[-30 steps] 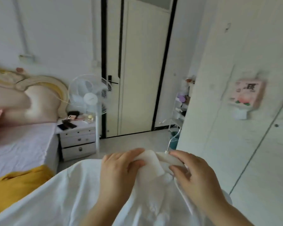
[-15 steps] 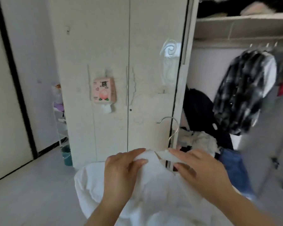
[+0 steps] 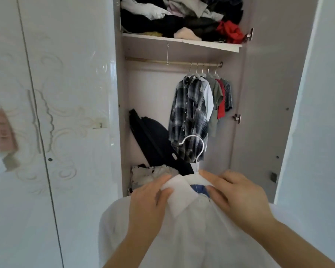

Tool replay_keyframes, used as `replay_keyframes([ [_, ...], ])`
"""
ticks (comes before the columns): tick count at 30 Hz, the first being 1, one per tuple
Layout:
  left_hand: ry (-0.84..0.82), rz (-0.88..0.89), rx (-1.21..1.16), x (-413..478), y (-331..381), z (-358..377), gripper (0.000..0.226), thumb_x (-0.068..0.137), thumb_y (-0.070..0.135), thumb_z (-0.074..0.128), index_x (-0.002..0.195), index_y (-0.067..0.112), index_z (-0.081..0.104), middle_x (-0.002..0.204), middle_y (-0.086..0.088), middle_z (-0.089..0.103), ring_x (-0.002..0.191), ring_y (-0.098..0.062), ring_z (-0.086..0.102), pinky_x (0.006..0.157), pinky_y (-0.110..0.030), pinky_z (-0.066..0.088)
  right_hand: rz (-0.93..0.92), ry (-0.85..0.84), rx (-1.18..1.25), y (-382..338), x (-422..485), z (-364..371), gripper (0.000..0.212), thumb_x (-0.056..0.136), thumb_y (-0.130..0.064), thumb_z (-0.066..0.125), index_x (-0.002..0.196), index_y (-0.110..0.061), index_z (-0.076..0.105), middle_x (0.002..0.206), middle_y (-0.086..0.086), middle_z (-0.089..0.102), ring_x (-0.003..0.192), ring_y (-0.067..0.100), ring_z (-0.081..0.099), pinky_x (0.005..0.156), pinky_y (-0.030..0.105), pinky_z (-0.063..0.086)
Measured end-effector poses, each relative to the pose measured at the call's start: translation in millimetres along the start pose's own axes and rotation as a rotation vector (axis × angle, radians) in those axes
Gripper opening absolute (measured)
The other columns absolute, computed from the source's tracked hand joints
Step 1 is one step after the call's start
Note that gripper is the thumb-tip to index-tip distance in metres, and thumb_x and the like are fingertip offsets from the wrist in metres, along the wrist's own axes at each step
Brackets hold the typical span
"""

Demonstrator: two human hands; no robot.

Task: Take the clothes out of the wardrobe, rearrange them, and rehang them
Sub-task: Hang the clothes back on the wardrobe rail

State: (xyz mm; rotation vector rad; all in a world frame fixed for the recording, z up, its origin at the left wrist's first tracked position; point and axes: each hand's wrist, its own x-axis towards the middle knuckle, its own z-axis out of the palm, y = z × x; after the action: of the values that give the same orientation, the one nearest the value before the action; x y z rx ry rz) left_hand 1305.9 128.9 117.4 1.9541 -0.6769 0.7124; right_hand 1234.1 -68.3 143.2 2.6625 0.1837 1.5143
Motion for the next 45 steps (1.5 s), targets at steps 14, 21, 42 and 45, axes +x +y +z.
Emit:
replay_keyframes([
  [14, 0.020, -0.048, 0.083, 160.2, -53.4, 161.5, 0.034, 0.091, 0.026, 0.056, 0.125, 0.028, 0.055, 0.106, 0.022, 0.049, 0.099, 0.002, 0.046, 0.084, -0.010, 0.028, -0.073, 0.058, -0.011, 156.1, 111.6, 144.1, 0.035, 0.081, -0.038, 0.043, 0.102, -0.032, 0.070, 0.071, -0.007, 0.057, 0.065, 0.013, 0.057, 0.032, 0.022, 0.036],
  [21, 0.031, -0.024, 0.074, 246.6, -116.9, 212.6, 0.039, 0.092, 0.025, 0.053, 0.130, 0.029, 0.049, 0.118, 0.022, 0.045, 0.104, 0.009, 0.036, 0.085, 0.002, 0.021, -0.089, 0.083, -0.070, 189.2, 173.0, 233.9, 0.035, 0.080, -0.036, 0.042, 0.100, -0.031, 0.071, 0.070, -0.005, 0.058, 0.062, 0.017, 0.061, 0.031, 0.021, 0.035],
  [42, 0.077, 0.165, 0.121, 535.6, -249.9, 292.2, 0.047, 0.089, 0.021, 0.057, 0.135, 0.024, 0.044, 0.135, 0.009, 0.044, 0.124, -0.007, 0.041, 0.097, -0.008, 0.022, 0.025, -0.113, -0.264, 298.6, 448.1, 430.6, 0.031, 0.095, -0.026, 0.041, 0.124, -0.032, 0.049, 0.102, 0.001, 0.047, 0.100, 0.025, 0.053, 0.064, 0.030, 0.040],
  [45, 0.113, 0.180, 0.149, 577.6, -261.0, 300.9, 0.048, 0.090, 0.023, 0.056, 0.136, 0.028, 0.041, 0.129, 0.014, 0.043, 0.120, -0.003, 0.042, 0.092, -0.005, 0.024, 0.039, -0.137, -0.295, 326.7, 500.1, 460.4, 0.030, 0.093, -0.023, 0.043, 0.121, -0.025, 0.053, 0.105, 0.006, 0.048, 0.100, 0.029, 0.053, 0.065, 0.032, 0.041],
])
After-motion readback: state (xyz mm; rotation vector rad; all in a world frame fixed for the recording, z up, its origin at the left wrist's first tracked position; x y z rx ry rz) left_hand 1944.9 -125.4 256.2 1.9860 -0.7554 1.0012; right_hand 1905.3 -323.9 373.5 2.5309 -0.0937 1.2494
